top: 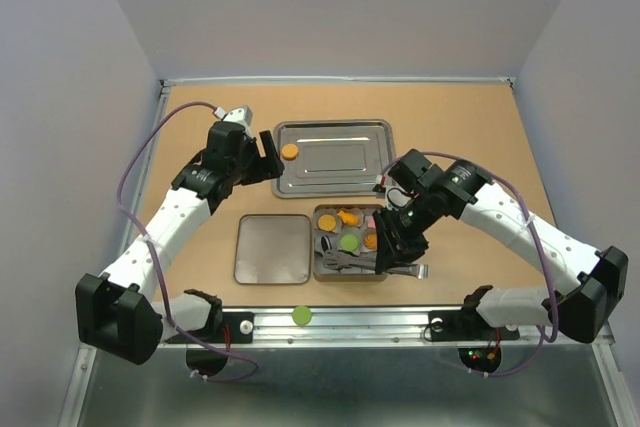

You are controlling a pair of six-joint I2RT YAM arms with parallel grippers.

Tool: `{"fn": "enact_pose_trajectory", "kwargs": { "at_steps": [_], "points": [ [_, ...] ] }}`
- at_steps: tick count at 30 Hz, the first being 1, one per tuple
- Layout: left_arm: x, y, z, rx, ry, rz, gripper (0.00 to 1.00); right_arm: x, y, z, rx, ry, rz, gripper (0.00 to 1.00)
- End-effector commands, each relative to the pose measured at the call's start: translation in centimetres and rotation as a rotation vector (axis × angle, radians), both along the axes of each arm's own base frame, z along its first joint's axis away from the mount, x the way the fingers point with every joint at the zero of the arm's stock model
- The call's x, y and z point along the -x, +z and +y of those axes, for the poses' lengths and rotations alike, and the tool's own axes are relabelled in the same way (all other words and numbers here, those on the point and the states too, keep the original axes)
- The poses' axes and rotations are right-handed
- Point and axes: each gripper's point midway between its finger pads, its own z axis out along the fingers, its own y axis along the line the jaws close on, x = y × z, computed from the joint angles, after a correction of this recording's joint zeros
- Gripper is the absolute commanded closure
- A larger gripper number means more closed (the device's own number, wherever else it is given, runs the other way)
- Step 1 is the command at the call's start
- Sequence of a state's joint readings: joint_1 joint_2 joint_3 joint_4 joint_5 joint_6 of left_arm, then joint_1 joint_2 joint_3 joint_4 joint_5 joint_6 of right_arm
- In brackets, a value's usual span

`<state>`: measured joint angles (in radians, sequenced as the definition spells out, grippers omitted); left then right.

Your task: Pack the cookies

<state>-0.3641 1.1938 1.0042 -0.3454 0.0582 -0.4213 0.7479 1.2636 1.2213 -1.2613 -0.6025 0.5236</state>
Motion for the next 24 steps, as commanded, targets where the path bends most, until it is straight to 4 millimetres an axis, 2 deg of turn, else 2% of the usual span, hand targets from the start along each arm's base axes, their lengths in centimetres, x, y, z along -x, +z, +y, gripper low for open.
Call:
{"fn": "enact_pose_trajectory", "kwargs": {
  "at_steps": [1,10,15,24],
  "points": [
    [0.5,0.6,0.5,0.018,0.024,-0.035,0.15,0.2,0.3,0.5,-0.044,0.011,-0.019,0.67],
    [1.5,0.2,1.0,0.020,0.037,-0.035,0.15,-0.5,-0.1,1.9,-0.067,0.014,-0.022,0.66],
    [1.7,0.1,1.3,0.007,0.042,-0.033,0.15,-0.8,-0.6,2.3,-0.053,0.022,-0.024,0.56],
    [1.5,-0.2,1.3,-0.002,0.038,-0.028,0.15,-1.2,-0.7,2.6,-0.046,0.025,-0.035,0.50]
  ]
}}
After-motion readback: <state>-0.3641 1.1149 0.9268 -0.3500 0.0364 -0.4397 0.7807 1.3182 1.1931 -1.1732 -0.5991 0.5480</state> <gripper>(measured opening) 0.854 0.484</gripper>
